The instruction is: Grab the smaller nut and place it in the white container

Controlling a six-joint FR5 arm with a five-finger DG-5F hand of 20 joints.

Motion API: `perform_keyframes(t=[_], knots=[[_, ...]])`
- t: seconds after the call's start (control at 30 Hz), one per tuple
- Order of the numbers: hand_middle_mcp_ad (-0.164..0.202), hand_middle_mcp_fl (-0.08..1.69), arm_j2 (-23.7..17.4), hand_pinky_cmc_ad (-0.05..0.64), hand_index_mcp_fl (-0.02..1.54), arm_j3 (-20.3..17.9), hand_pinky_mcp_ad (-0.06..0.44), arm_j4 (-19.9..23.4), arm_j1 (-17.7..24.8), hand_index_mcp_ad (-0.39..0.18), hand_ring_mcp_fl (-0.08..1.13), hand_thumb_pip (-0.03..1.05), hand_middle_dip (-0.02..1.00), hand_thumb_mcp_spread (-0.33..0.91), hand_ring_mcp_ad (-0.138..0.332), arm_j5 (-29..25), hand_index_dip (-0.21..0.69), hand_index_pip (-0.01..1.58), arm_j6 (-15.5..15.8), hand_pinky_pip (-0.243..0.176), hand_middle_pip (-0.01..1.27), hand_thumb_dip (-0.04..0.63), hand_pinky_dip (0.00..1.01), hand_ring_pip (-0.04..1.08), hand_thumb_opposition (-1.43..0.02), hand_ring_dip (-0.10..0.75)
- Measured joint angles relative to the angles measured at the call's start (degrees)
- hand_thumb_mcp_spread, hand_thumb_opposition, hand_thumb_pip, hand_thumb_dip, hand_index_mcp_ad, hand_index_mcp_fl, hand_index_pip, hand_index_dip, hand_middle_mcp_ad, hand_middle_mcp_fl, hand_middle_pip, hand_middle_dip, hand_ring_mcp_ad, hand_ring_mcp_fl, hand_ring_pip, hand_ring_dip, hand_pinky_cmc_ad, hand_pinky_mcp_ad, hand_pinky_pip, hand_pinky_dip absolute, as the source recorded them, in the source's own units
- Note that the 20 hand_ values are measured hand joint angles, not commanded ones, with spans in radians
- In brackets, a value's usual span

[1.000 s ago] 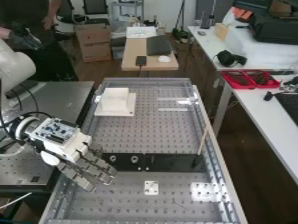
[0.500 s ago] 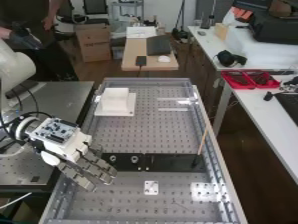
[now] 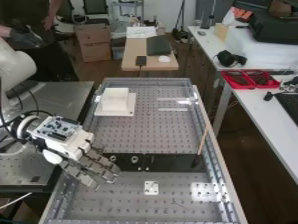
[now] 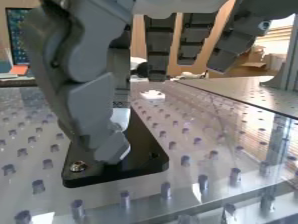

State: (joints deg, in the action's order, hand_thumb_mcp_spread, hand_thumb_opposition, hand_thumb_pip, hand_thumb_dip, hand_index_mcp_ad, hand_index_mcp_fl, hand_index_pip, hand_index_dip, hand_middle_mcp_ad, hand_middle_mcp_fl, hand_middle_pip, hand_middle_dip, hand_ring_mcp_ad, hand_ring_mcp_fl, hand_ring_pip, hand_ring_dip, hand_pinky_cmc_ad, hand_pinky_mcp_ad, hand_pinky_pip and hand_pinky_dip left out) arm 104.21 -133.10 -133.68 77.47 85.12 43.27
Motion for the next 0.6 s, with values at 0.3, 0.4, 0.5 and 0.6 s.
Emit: perform_keyframes(t=[0.3, 0.4, 0.5, 0.6], knots=[[0.051, 0.22, -2.13, 0.316, 0.49, 0.3, 0.168, -0.34, 0.16, -0.237, 0.03, 0.61, 0.21, 0.66, 0.093, 1.12, 0.304, 1.52, 1.1, -0.012, 0.12, 0.298, 0.2, 0.1, -1.04, 0.087], [0.051, 0.21, -2.77, 0.316, 0.49, 0.14, 0.169, -0.17, 0.44, -0.237, 0.03, 0.61, 0.21, 0.66, 0.093, 1.26, 0.304, 1.52, 1.09, -0.012, 0.12, 0.298, 0.2, 0.1, -1.04, 0.084], [0.051, 0.21, -3.48, 0.316, 0.48, -0.1, 0.166, -0.05, 0.83, -0.237, 0.03, 0.61, 0.21, 0.66, 0.093, 1.29, 0.304, 1.52, 0.76, -0.012, 0.12, 0.302, 0.2, 0.1, -1.04, 0.084], [0.051, 0.22, -4.44, 0.316, 0.48, -0.32, 0.166, -0.14, 1.3, -0.237, 0.03, 0.61, 0.21, 0.66, 0.094, 1.26, 0.304, 1.52, 0.54, -0.012, 0.12, 0.302, 0.2, 0.1, -1.04, 0.087]])
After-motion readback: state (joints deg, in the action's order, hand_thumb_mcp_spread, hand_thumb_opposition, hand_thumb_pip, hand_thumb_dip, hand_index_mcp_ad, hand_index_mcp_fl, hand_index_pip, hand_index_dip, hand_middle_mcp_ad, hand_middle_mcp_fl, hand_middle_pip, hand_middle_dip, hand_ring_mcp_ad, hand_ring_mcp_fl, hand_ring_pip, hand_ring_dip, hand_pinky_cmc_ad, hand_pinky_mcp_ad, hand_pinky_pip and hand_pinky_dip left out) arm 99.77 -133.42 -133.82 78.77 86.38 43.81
